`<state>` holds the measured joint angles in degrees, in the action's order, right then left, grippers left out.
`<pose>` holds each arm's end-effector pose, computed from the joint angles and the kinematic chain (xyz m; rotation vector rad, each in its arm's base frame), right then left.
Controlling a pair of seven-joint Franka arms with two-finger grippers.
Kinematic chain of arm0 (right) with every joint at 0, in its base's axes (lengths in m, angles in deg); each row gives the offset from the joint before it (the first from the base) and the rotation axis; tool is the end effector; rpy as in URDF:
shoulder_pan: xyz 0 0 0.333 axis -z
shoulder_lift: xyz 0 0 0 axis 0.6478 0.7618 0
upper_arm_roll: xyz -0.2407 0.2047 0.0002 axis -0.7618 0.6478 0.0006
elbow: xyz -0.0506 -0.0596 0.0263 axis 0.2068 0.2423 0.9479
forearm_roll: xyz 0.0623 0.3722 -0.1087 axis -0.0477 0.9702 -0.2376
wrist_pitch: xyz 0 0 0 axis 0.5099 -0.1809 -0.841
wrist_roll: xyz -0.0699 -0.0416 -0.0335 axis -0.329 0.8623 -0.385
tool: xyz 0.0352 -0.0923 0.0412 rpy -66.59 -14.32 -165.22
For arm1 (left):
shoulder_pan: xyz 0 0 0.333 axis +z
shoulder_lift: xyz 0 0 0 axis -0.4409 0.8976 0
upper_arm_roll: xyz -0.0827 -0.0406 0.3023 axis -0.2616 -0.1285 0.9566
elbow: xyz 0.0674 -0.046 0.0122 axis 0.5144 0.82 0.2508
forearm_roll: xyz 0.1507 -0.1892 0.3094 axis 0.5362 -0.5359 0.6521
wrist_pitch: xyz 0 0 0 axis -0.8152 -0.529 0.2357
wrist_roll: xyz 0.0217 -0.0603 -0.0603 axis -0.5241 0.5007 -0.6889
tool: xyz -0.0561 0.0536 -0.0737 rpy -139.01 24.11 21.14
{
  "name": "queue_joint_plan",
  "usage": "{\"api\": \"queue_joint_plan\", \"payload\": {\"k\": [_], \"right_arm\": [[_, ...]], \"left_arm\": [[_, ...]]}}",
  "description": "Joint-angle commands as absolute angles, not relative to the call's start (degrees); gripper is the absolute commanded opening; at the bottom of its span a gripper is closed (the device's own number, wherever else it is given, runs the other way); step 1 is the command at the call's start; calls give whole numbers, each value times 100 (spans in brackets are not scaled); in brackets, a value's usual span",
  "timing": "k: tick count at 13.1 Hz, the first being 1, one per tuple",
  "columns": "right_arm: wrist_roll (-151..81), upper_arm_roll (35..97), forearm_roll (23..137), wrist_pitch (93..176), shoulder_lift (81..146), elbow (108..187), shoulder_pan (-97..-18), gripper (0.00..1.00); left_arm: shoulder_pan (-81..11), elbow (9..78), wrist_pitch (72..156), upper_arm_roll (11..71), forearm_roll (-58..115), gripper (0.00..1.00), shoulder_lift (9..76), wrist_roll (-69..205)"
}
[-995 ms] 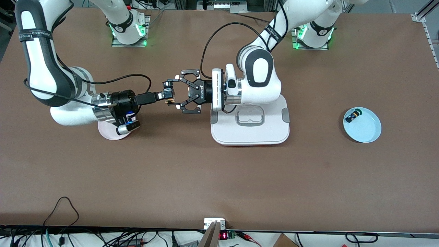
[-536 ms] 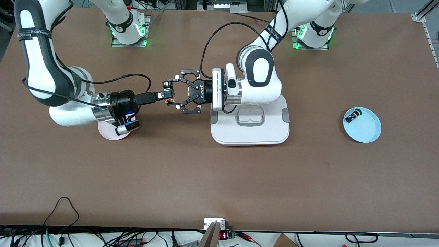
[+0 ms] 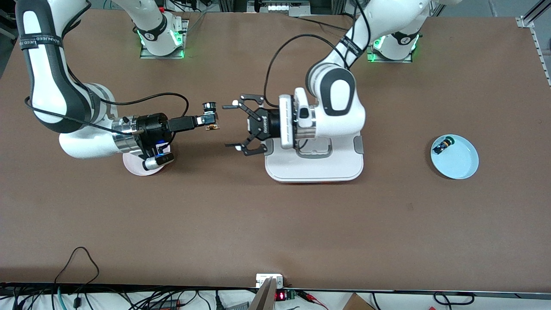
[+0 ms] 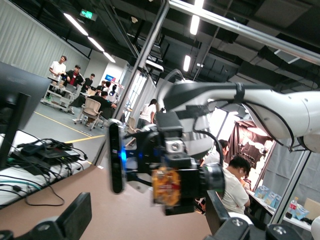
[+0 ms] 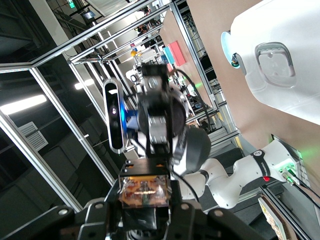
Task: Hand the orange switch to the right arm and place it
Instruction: 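Carry the switch over the white plate while the left gripper withdraws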
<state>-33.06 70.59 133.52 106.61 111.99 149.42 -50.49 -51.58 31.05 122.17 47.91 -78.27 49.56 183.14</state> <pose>0.6055 0.2126 0.4099 -1.5469 0.2053 0.5169 0.5866 -0.4459 0.3899 1.3599 -0.7569 1.0325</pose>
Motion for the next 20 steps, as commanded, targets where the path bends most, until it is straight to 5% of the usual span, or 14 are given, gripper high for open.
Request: {"api": "queue_joint_plan", "payload": {"k": [1,7,16,20], "right_arm": [[-3354,7072,13344,10589,11185,14889,-5005,21],[-3336,7064,13090,10422,11185,14889,-4785,20],[-3117,7064,11781,10123,11159,14898,-4214,20],[-2820,7064,10955,10070,11150,14898,-4082,20]], "left_arm": [[-4622,3861,11690,4770,-7745,100,4482,18340],[-3278,4977,11110,4770,-6797,100,3814,18366],[-1597,5445,10625,4875,-3792,100,3804,18375],[-1465,5489,10651,5524,-2159,100,3830,18384]]}}
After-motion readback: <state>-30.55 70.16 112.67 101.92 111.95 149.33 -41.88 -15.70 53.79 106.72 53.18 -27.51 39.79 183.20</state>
